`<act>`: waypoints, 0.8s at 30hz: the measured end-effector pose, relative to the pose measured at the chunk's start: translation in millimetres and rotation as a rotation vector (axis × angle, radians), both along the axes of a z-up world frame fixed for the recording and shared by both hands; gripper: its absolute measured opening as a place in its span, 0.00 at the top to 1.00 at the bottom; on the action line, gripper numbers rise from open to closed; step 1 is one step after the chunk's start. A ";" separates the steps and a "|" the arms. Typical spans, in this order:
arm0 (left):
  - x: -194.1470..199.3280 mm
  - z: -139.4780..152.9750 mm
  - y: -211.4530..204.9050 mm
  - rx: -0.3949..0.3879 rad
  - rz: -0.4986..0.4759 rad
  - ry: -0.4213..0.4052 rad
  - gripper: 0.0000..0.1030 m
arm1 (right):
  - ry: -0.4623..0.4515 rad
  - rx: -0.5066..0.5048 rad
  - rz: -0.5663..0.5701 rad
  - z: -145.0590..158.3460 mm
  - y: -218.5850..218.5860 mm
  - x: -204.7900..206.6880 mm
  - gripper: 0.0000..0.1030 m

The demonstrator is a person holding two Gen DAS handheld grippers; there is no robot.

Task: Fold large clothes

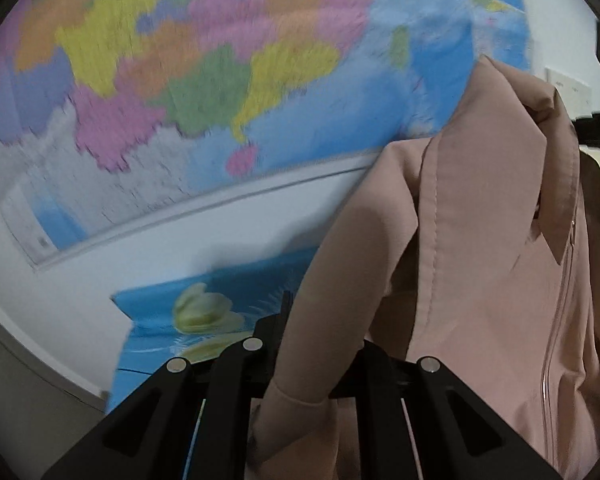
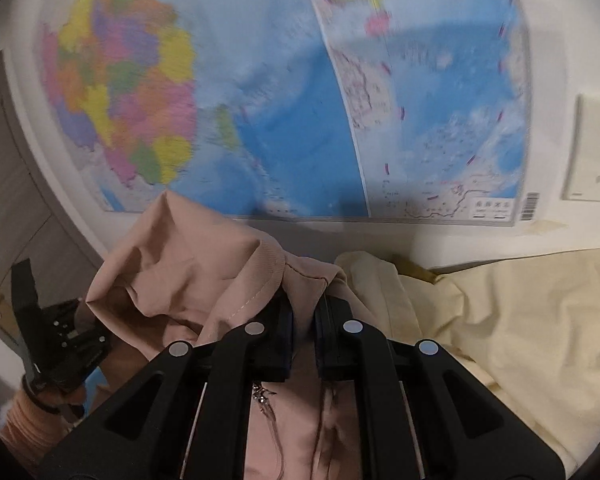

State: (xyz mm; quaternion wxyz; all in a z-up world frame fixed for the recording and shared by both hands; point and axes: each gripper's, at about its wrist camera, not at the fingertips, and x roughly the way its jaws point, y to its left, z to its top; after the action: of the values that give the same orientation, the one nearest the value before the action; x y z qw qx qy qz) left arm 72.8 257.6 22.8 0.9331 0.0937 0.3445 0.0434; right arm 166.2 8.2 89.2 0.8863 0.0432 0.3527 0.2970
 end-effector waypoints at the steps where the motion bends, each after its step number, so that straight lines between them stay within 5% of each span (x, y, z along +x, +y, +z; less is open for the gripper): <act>1: 8.6 -3.5 5.5 -0.023 -0.008 0.016 0.92 | 0.008 -0.010 -0.003 -3.2 3.8 7.6 0.92; 14: 99.0 -67.1 25.1 -0.103 -0.006 0.210 0.88 | 0.143 -0.080 -0.075 -45.3 20.2 70.2 0.89; 17: 101.1 -70.5 29.1 -0.147 -0.005 0.223 0.73 | 0.155 -0.063 -0.068 -44.0 18.1 69.8 0.78; 19: 93.5 -63.2 32.9 -0.167 -0.011 0.190 0.65 | 0.146 -0.054 -0.077 -36.7 10.8 64.0 0.59; 20: 87.7 -57.2 35.1 -0.170 -0.024 0.164 0.62 | 0.127 -0.061 -0.103 -31.4 5.4 60.3 0.34; 21: 78.3 -47.9 39.4 -0.175 -0.037 0.123 0.58 | 0.099 -0.069 -0.118 -25.0 -0.7 55.7 0.27; 24: 52.2 -21.8 42.5 -0.174 -0.079 0.006 0.52 | 0.064 -0.048 -0.130 -12.6 -18.3 47.0 0.28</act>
State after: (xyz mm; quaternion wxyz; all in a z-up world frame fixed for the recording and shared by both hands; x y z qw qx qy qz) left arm 125.0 300.0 1.0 0.9376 0.0262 0.3459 -0.0239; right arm 213.3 -10.1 76.6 0.8928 0.0542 0.3843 0.2285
